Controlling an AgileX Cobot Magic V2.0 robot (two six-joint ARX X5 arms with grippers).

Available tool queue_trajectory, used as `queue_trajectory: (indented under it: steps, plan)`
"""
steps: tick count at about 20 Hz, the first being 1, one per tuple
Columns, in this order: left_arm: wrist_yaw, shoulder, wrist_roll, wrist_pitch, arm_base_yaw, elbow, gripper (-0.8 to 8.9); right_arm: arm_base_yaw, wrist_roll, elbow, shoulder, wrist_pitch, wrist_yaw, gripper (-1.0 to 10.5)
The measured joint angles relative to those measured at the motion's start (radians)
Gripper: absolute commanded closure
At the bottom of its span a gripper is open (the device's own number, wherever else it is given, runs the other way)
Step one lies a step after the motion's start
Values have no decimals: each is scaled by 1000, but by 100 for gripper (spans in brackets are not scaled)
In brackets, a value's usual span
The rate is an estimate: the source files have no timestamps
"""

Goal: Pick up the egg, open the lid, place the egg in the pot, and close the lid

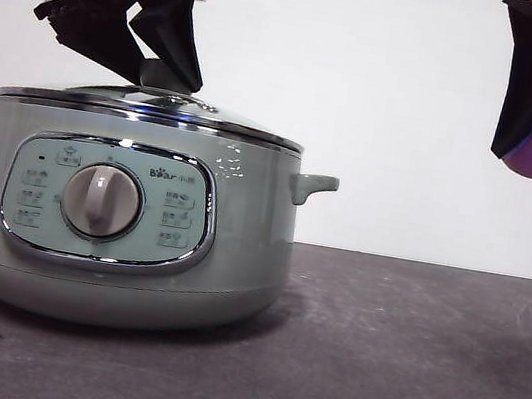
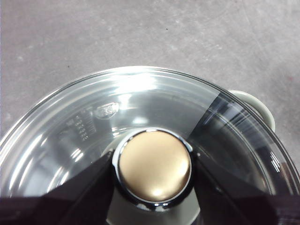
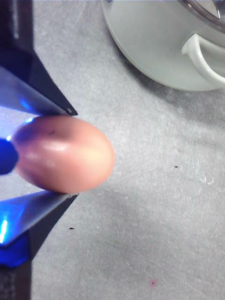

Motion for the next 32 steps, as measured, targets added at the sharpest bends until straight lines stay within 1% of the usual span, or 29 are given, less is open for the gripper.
queue_trajectory:
  steps: [4, 5, 7, 11, 13, 16, 19, 22, 25, 27, 29, 32]
  plan:
    - [-2, -4, 8, 4, 0, 0, 822, 0, 0, 0, 0, 37, -5, 955]
    - [-5, -14, 8, -3, 0, -2, 822, 0, 0, 0, 0, 71, -24, 956]
    - [-12, -63, 10, -5, 0, -8, 822, 0, -1, 0, 0, 144, -109, 957]
    - [-73, -251, 10, -6, 0, -8, 822, 0, -1, 54, 28, 256, -270, 958]
    - [-113, -354, 10, -15, 0, -8, 822, 1, -10, 121, 80, 269, -304, 958]
    - [-177, -525, 10, -61, 0, -8, 822, 1, -58, 242, 214, 256, -340, 958]
    - [-249, -677, 10, -117, 0, -8, 822, 20, -123, 404, 391, 219, -346, 958]
    - [-310, -801, 10, -196, 0, -8, 822, 38, -201, 601, 581, 120, -345, 958]
    - [-326, -904, 10, -253, 0, -8, 822, 53, -284, 822, 789, 18, -340, 958]
    - [-326, -931, 10, -269, 0, -7, 822, 66, -325, 931, 898, 0, -314, 958]
    - [-326, -927, 10, -304, 0, -8, 822, 85, -364, 980, 975, 7, -262, 958]
    - [-324, -919, 10, -322, 0, -8, 822, 113, -408, 981, 1049, 4, -214, 958]
